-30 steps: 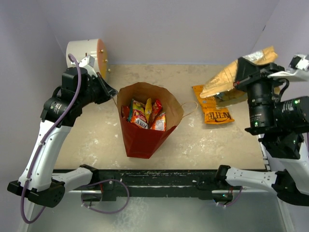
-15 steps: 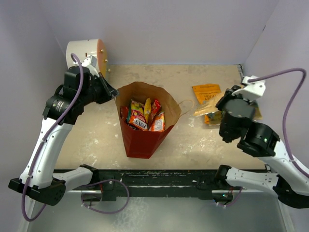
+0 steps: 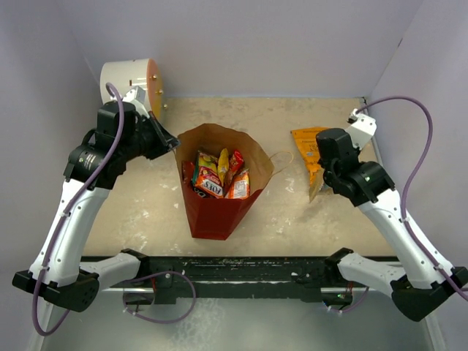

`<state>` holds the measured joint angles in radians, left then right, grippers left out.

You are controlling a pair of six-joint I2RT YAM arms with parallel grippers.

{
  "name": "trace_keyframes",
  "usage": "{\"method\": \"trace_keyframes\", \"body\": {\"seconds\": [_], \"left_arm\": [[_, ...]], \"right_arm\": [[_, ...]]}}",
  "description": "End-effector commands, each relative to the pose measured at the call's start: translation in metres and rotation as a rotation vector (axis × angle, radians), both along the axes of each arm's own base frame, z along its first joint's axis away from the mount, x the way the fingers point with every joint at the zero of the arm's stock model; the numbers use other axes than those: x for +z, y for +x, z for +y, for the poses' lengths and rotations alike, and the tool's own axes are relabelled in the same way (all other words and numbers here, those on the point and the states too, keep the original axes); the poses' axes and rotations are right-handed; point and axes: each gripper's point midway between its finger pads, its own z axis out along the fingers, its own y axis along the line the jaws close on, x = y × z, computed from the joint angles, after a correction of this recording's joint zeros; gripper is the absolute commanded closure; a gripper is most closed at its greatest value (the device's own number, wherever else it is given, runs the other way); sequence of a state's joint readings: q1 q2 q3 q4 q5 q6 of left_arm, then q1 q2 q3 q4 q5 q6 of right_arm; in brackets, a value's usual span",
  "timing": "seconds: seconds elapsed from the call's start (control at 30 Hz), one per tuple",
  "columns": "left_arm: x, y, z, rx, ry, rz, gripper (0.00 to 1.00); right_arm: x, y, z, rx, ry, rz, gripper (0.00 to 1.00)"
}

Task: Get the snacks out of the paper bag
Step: Place the snack at the center of the board.

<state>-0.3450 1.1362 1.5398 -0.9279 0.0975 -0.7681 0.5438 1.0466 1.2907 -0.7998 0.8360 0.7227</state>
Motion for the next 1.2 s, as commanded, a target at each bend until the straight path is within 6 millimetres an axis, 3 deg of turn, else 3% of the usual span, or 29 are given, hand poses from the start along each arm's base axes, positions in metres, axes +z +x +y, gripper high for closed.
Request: {"method": "trace_keyframes", "body": {"seconds": [0.0, 0.23, 0.37, 0.5, 0.6, 0.8, 0.97, 1.17], "left_arm": [[0.009, -0.003, 0.0, -0.001, -0.025, -0.015, 1.0], [-0.005, 0.006, -0.001, -0.033, 0.04, -0.001, 1.0], [-0.007, 0.011, -0.001, -0.05, 0.072, -0.013, 1.0], [-0.009, 0.014, -0.001, -0.06, 0.095, -0.021, 1.0], [-0.008, 0.016, -0.002, -0.094, 0.123, -0.04, 1.0], [-0.009, 0.018, -0.003, -0.182, 0.207, -0.078, 1.0], [-0.006, 0.022, -0.004, -0.238, 0.26, -0.125, 1.0], [-0.008, 0.024, -0.003, -0.26, 0.294, -0.157, 1.0]], "right_arm": [[-0.014, 0.003, -0.001, -0.049, 0.121, 0.001, 1.0], [-0.04, 0.016, -0.025, -0.156, 0.215, 0.052, 1.0], [-0.047, 0.036, -0.04, -0.223, 0.282, 0.066, 1.0], [-0.07, 0.056, -0.059, -0.353, 0.388, 0.13, 1.0], [-0.082, 0.076, -0.064, -0.419, 0.462, 0.171, 1.0], [-0.076, 0.12, -0.064, -0.447, 0.57, 0.135, 1.0], [-0.083, 0.154, -0.066, -0.488, 0.651, 0.135, 1.0], [-0.104, 0.195, -0.075, -0.544, 0.7, 0.161, 1.0]]}}
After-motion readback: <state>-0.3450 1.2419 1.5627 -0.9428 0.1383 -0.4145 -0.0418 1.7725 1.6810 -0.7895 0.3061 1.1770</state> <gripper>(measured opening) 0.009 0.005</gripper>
